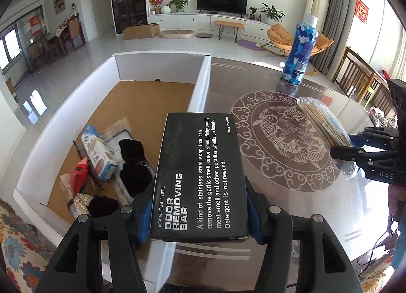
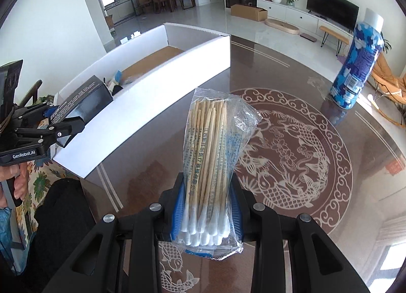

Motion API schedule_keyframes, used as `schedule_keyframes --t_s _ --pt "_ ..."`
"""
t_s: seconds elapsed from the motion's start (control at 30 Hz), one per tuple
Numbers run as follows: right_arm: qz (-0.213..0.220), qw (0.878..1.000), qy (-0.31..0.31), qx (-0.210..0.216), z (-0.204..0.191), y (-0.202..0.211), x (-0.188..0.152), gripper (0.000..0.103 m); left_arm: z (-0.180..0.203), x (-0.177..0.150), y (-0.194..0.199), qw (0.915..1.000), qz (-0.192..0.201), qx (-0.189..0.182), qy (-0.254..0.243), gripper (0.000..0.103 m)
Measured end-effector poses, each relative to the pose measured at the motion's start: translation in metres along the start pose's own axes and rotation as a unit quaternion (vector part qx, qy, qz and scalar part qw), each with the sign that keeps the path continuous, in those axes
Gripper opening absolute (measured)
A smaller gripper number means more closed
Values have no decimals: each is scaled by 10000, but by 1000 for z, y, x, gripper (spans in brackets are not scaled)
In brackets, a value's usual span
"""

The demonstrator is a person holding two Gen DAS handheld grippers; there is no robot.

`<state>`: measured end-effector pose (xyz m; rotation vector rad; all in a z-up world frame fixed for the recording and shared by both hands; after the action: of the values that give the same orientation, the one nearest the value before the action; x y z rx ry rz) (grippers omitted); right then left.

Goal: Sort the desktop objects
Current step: 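Carry black box in left and swab bag in right into the white box, release both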

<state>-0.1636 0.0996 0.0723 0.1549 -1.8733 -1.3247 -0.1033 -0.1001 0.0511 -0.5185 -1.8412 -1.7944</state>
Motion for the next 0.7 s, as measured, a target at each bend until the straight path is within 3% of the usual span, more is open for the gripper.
schedule_keyframes --t_s 0.2,0.37,0.53,0.7 --pt "425 9953 673 557 -99 -22 97 33 -102 30 6 9958 -9 478 786 58" --pt "450 9903 1070 761 -164 -72 162 33 -143 42 -15 9910 -69 576 1209 58" --pt "143 9901 1345 383 -187 -148 192 33 -158 35 -66 9876 -461 501 1413 58" --pt "-346 9911 1251 281 -180 -212 191 35 -166 19 -106 9835 -828 493 1533 59"
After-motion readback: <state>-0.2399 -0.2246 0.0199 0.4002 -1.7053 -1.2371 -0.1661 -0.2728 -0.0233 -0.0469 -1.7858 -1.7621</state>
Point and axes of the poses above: each gripper's, at about its wrist camera, not at the fingertips, and y roughly against the way its jaws point, z to its right, x to its top, the point moved 6 cm from there along -y, roughly the way its jaws point, and after that the axes turned 2 degrees about -y, right-handed, at the moved point
